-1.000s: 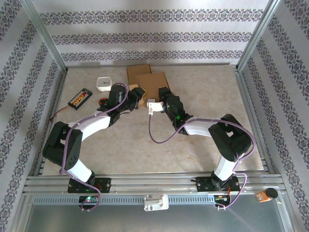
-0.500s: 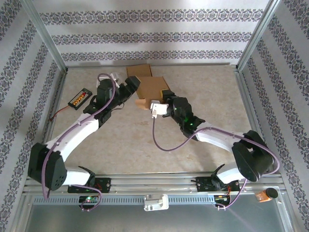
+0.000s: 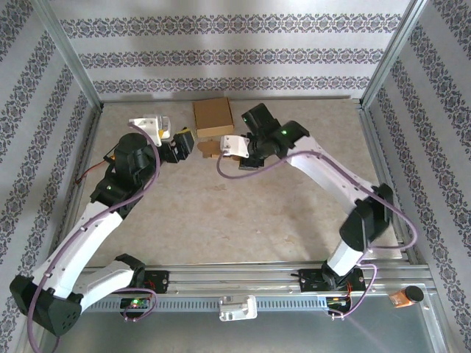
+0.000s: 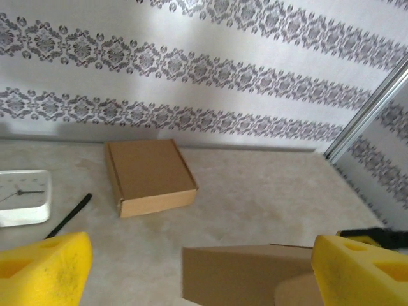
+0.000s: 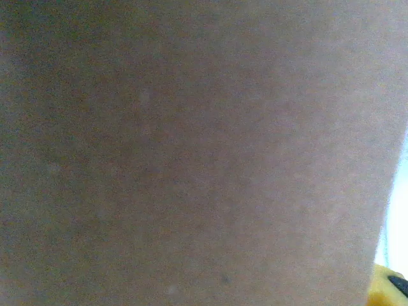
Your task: Fold the paper box
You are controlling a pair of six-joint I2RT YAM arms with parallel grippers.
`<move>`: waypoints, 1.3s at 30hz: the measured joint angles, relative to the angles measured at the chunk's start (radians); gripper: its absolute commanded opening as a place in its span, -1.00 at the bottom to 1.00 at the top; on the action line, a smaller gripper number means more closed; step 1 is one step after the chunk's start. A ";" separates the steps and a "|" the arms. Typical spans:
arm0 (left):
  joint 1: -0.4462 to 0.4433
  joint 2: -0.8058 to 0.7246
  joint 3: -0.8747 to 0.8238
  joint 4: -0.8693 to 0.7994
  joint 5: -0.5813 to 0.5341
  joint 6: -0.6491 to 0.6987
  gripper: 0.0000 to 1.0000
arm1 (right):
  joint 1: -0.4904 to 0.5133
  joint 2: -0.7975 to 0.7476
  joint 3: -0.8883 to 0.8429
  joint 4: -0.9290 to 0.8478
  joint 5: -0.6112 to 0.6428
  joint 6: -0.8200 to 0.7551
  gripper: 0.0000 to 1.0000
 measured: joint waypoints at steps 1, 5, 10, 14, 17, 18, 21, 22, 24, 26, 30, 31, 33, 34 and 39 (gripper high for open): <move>0.000 -0.013 -0.013 -0.011 0.000 0.022 0.78 | 0.000 0.042 0.045 -0.071 0.000 0.003 -0.13; 0.000 -0.045 -0.050 -0.040 0.014 0.085 0.79 | -0.009 0.185 0.176 -0.286 -0.016 0.020 -0.12; 0.000 -0.057 -0.059 -0.044 0.117 0.174 0.82 | -0.015 0.299 0.277 -0.398 -0.020 0.021 -0.09; -0.001 -0.056 -0.063 -0.047 0.237 0.257 0.85 | -0.015 0.377 0.349 -0.441 -0.023 0.021 0.01; -0.001 -0.047 -0.064 -0.053 0.274 0.298 0.88 | -0.015 0.409 0.364 -0.450 -0.023 0.016 0.06; -0.001 -0.041 -0.066 -0.054 0.281 0.306 0.90 | -0.015 0.415 0.364 -0.454 -0.023 0.014 0.08; -0.001 -0.037 -0.093 -0.045 0.302 0.311 0.95 | -0.022 0.425 0.364 -0.454 -0.023 0.008 0.16; -0.001 -0.037 -0.103 -0.040 0.306 0.310 0.96 | -0.026 0.425 0.361 -0.449 -0.022 0.003 0.23; -0.001 -0.037 -0.116 -0.037 0.308 0.310 0.98 | -0.029 0.425 0.351 -0.439 -0.019 -0.007 0.37; -0.001 -0.037 -0.116 -0.036 0.307 0.311 1.00 | -0.030 0.425 0.338 -0.430 -0.018 -0.014 0.52; -0.001 -0.041 -0.117 -0.031 0.303 0.310 0.99 | -0.032 0.414 0.320 -0.404 -0.019 -0.026 0.65; -0.001 -0.043 -0.117 -0.028 0.304 0.310 0.99 | -0.033 0.406 0.315 -0.396 -0.019 -0.027 0.66; -0.001 -0.047 -0.121 -0.017 0.303 0.310 0.99 | -0.034 0.379 0.298 -0.370 -0.023 -0.028 0.68; -0.001 -0.048 -0.123 -0.016 0.303 0.309 0.99 | -0.035 0.363 0.291 -0.357 -0.026 -0.027 0.69; -0.001 -0.051 -0.130 -0.015 0.300 0.303 0.99 | -0.050 0.264 0.276 -0.288 -0.079 -0.002 0.76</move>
